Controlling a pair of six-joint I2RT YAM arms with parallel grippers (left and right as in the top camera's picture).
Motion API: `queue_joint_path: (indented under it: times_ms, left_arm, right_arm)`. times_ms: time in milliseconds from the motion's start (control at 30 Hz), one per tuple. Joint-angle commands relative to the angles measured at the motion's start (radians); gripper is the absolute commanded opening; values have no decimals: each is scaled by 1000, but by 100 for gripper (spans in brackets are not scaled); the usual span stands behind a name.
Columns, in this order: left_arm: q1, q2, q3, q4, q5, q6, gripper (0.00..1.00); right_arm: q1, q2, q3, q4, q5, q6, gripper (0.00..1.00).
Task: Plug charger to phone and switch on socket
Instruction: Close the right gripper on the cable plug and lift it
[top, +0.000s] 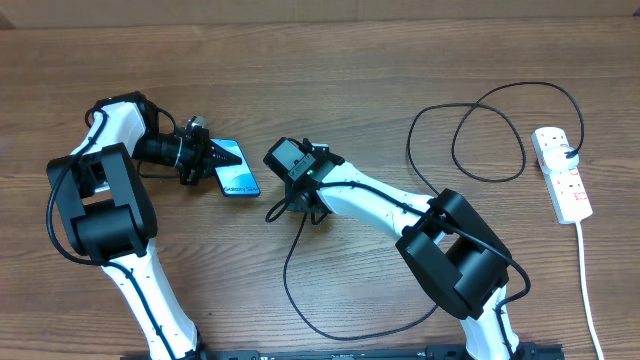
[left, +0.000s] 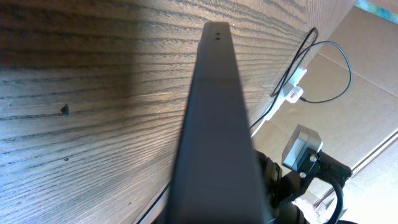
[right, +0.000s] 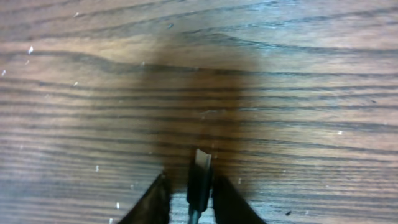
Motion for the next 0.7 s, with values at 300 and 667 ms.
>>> queue_joint_path:
  times_ms: [300, 667]
  left_arm:
    - [-6, -15, 17, -6, 23, 23, 4]
    - [-6, -15, 17, 5, 24, 24, 4]
  right_arm:
    - [-10, 30, -16, -18, -92, -9, 4]
    - [-66, 27, -16, -25, -270, -140, 24]
